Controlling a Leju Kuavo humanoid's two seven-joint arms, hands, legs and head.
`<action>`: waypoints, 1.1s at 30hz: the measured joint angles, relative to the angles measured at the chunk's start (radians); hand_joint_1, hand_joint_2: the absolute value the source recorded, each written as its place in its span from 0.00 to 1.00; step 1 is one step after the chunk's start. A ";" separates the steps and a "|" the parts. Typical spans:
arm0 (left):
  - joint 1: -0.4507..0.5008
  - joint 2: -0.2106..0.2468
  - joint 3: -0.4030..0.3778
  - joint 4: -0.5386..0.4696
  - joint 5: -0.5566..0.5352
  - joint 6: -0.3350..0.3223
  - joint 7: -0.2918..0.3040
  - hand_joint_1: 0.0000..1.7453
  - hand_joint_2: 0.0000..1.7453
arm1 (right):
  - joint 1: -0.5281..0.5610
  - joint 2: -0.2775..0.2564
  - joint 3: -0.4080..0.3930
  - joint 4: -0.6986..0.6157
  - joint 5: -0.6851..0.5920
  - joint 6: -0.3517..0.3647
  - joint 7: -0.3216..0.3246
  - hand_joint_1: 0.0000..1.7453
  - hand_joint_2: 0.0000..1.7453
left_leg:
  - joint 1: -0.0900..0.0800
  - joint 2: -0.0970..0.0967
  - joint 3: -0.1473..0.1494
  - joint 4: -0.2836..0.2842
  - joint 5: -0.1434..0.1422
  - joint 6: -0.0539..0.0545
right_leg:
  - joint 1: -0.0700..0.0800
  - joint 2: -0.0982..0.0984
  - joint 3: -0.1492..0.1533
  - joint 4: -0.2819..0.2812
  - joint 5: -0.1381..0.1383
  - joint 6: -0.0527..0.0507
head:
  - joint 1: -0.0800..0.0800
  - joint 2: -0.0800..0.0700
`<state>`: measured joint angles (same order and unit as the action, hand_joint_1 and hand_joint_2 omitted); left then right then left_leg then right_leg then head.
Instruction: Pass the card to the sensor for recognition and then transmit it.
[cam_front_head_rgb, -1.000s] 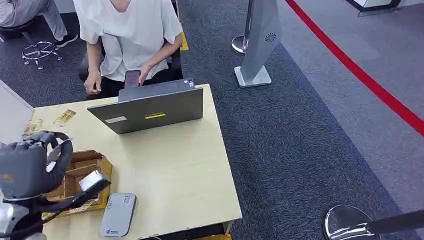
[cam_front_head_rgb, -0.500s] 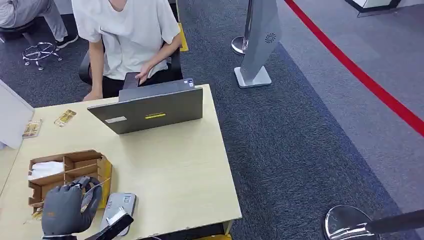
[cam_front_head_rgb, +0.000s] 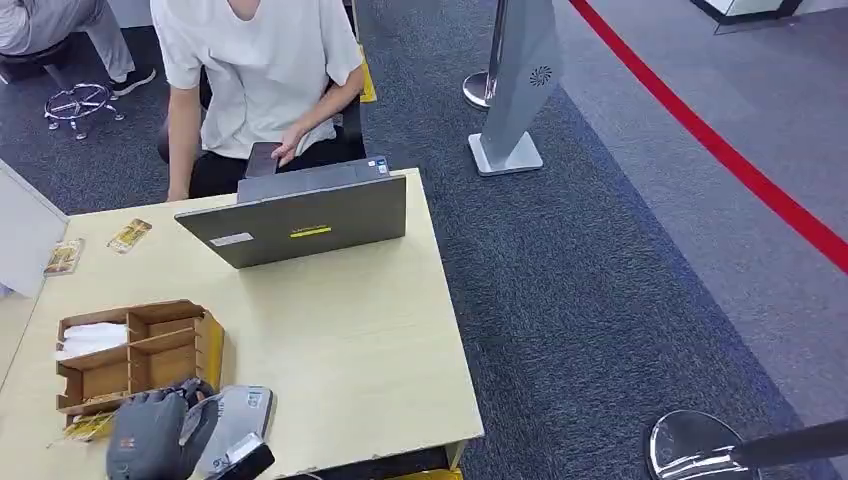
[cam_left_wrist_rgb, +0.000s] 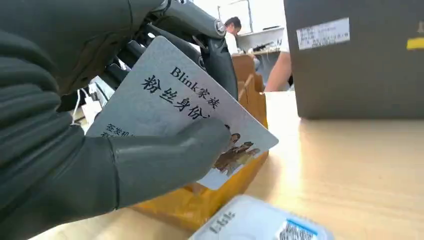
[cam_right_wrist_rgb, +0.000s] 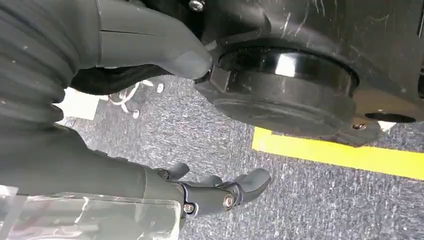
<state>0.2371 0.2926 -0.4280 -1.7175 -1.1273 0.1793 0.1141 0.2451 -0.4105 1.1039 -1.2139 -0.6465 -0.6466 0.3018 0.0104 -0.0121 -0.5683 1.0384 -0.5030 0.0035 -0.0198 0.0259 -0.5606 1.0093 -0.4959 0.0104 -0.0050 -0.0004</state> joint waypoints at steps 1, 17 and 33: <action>0.000 0.008 -0.008 0.009 0.002 0.000 -0.002 1.00 1.00 | -0.006 -0.001 0.010 0.002 -0.006 0.000 -0.002 0.00 1.00 | 0.000 0.000 0.000 0.000 0.000 0.000 | 0.000 0.000 0.000 0.000 0.000 0.000 | 0.000 0.000; -0.001 0.066 -0.068 0.081 0.036 0.027 -0.010 1.00 1.00 | -0.063 -0.009 0.113 0.014 -0.063 -0.033 -0.019 0.00 1.00 | 0.000 0.000 0.000 0.000 0.000 0.000 | 0.000 0.000 0.000 0.000 0.000 0.000 | 0.000 0.000; 0.001 0.093 -0.047 -0.021 -0.017 0.048 0.054 1.00 1.00 | -0.087 -0.019 0.172 0.014 -0.095 -0.040 -0.033 0.00 1.00 | 0.000 -0.001 0.000 0.000 0.001 0.000 | 0.000 -0.002 0.000 0.000 0.000 0.000 | 0.000 0.000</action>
<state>0.2382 0.3853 -0.4748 -1.7388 -1.1443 0.2271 0.1683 0.1583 -0.4299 1.2760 -1.2001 -0.7416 -0.6870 0.2689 0.0107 -0.0131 -0.5684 1.0385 -0.5024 0.0039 -0.0194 0.0244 -0.5604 1.0093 -0.4959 0.0103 -0.0050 -0.0004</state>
